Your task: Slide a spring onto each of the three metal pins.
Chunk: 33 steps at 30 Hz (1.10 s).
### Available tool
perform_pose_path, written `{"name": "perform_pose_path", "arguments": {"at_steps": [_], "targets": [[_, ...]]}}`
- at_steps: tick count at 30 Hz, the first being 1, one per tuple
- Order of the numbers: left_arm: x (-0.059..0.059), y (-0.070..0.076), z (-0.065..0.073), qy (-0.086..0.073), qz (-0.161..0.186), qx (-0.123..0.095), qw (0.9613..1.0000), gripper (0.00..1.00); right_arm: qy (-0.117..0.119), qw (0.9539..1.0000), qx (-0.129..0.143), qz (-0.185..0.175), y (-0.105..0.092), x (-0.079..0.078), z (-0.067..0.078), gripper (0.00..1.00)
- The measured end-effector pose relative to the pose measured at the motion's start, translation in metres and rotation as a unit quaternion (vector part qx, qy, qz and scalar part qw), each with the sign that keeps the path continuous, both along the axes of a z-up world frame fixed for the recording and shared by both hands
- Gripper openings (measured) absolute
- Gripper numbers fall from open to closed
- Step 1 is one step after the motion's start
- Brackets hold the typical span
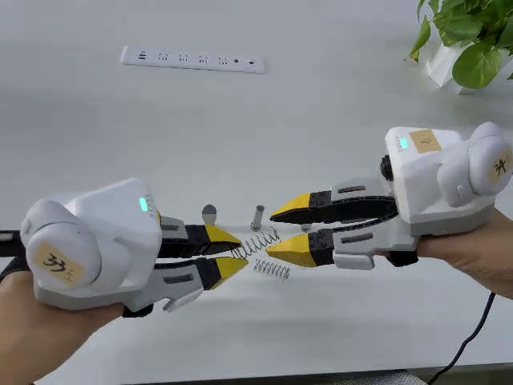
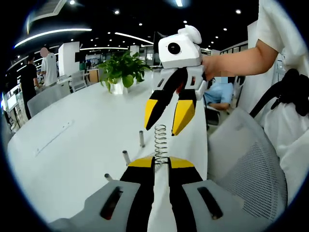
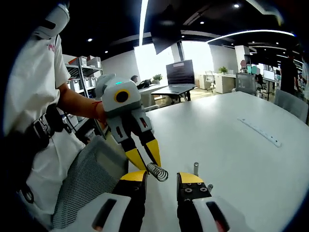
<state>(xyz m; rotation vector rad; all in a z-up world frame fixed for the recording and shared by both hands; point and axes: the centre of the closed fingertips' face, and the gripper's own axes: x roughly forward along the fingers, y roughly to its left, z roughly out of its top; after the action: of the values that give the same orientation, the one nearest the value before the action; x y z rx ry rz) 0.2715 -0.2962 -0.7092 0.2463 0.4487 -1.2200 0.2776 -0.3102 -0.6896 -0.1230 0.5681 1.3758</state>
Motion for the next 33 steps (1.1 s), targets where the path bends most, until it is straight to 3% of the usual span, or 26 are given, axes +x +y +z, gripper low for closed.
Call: {"name": "perform_pose_path", "arguments": {"at_steps": [5,11,24,33], "targets": [[0.003,-0.001,0.006,0.009,0.011,-0.022,0.9997,0.06,0.031,0.9976,0.045,-0.043,-0.002,0.007,0.005,0.19],[0.008,-0.002,0.013,0.012,0.026,-0.043,0.9987,0.06,0.079,0.9862,0.113,-0.091,0.002,0.012,0.017,0.17],[0.011,-0.004,0.021,0.017,0.038,-0.065,0.9970,0.06,0.111,0.9743,0.154,-0.121,0.007,0.013,0.021,0.08],[0.010,-0.005,0.021,0.018,0.037,-0.067,0.9969,0.06,0.112,0.9740,0.154,-0.123,0.010,0.013,0.023,0.07]]}}
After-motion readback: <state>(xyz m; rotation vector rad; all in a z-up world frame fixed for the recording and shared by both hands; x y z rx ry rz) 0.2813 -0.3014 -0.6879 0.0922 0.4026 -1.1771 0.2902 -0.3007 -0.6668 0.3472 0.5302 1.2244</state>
